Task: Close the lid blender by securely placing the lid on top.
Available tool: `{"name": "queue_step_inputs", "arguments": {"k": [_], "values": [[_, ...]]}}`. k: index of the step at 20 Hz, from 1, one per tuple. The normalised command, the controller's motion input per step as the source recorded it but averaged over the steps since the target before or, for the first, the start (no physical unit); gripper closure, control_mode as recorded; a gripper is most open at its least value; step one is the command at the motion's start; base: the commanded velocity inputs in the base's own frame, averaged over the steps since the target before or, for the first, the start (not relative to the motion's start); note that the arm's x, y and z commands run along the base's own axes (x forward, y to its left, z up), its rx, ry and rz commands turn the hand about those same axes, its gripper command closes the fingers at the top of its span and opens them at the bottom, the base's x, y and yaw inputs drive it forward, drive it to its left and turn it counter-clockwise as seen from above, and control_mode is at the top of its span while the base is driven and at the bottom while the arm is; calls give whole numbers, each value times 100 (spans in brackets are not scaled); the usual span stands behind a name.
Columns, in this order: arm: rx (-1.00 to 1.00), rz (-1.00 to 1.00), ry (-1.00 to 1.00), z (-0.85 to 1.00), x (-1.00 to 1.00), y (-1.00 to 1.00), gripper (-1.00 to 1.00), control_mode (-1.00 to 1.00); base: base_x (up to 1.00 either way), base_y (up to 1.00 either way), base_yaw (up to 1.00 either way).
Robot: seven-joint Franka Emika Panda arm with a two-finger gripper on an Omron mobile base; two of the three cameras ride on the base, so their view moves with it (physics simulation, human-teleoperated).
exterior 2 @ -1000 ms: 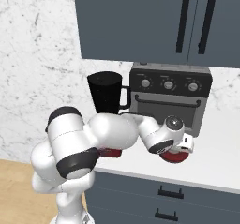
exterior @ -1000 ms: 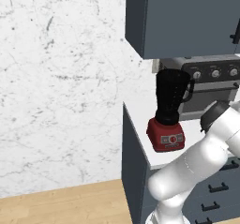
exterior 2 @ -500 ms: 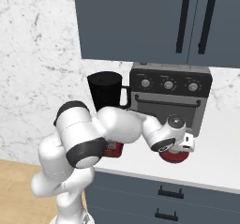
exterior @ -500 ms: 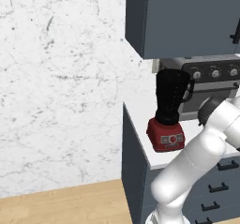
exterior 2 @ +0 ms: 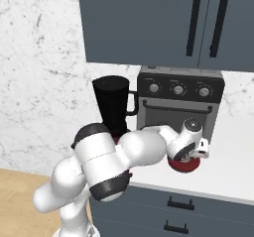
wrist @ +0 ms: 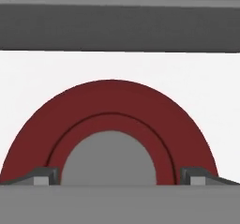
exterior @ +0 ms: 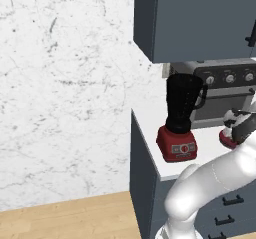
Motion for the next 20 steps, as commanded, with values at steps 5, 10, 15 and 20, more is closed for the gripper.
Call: {"name": "queue_step_inputs", "arguments": {"k": [5,10,15,20], "values": [[0,1,0,-38,3,2,100,-100,0,0,0],[-3,0,2,-56,-2,18,100,-100,0,0,0],[-3,0,1,-52,-6,29,100,-100,0,0,0],[-2,0,2,-45,-18,33,100,-100,0,0,0]]}}
